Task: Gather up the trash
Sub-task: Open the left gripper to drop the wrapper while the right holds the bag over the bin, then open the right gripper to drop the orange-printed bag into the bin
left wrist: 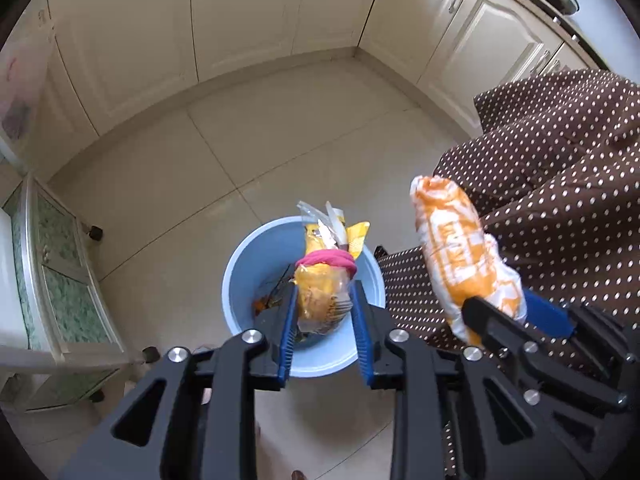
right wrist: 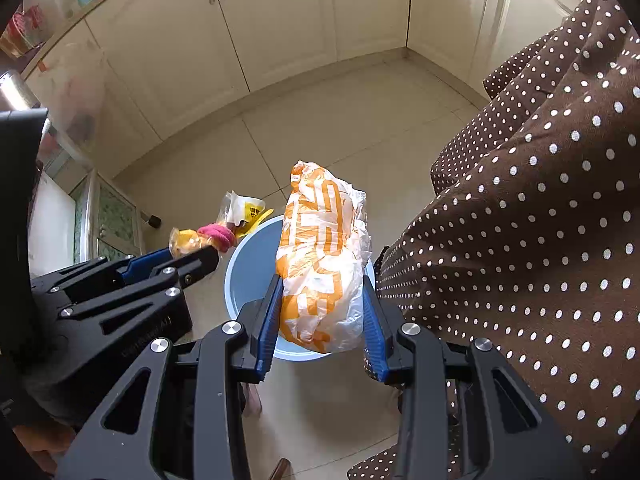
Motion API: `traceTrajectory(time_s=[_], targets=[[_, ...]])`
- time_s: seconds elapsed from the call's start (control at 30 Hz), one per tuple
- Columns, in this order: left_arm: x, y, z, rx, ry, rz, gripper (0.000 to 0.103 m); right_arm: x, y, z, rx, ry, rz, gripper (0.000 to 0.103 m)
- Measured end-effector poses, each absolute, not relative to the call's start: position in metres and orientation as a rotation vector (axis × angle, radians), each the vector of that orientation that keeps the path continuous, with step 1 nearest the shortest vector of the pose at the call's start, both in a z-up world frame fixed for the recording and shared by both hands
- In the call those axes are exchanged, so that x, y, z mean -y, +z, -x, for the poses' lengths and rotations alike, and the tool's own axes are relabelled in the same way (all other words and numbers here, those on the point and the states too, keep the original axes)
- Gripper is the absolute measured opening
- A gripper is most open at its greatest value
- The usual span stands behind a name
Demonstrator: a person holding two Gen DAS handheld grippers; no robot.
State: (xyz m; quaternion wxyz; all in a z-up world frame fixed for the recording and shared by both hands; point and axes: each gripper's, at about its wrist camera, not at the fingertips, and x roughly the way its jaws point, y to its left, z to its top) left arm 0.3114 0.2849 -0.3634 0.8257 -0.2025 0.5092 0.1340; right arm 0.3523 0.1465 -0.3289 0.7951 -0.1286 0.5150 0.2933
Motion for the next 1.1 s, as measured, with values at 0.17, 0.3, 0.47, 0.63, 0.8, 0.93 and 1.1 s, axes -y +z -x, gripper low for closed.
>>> traceTrajectory(time_s=[0.17, 0.3, 0.47, 0.63, 0.8, 0.93, 1.1], targets=[[-0.288, -0.361, -0.309, -1.059, 0.311, 0.428, 0.055, -0.142, -0.328, -0.352, -1.106, 0.625, 0.269, 0.035], [-0.286, -0.357, -0.302, -1.048, 0.324, 0.388, 0.063, -0.140, -0.327, -0.351, -1.109, 0.623, 0.266, 0.036], [-0.288, -0.355, -0.294, -1.053, 0.360, 0.357, 0.064, -0.141, -0.326, -0.351, -1.109, 0.629, 0.274, 0.036], [-0.294, -0.355, -0.289, -1.061, 0.371, 0.376, 0.064, -0.148, -0.327, -0.353, -1.110, 0.634, 0.281, 0.036], [-0.295, -0.358, -0.286, -1.072, 0.371, 0.374, 0.065, -0.155, -0.328, -0.355, -1.105, 0.641, 0.291, 0.036], [-0.300, -0.361, -0.284, -1.077, 0.370, 0.396, 0.067, -0.161, -0.326, -0.355, -1.096, 0.649, 0.292, 0.037], [-0.302, -0.361, -0.283, -1.082, 0.372, 0.404, 0.067, -0.168, -0.319, -0.359, -1.069, 0.654, 0.301, 0.039]])
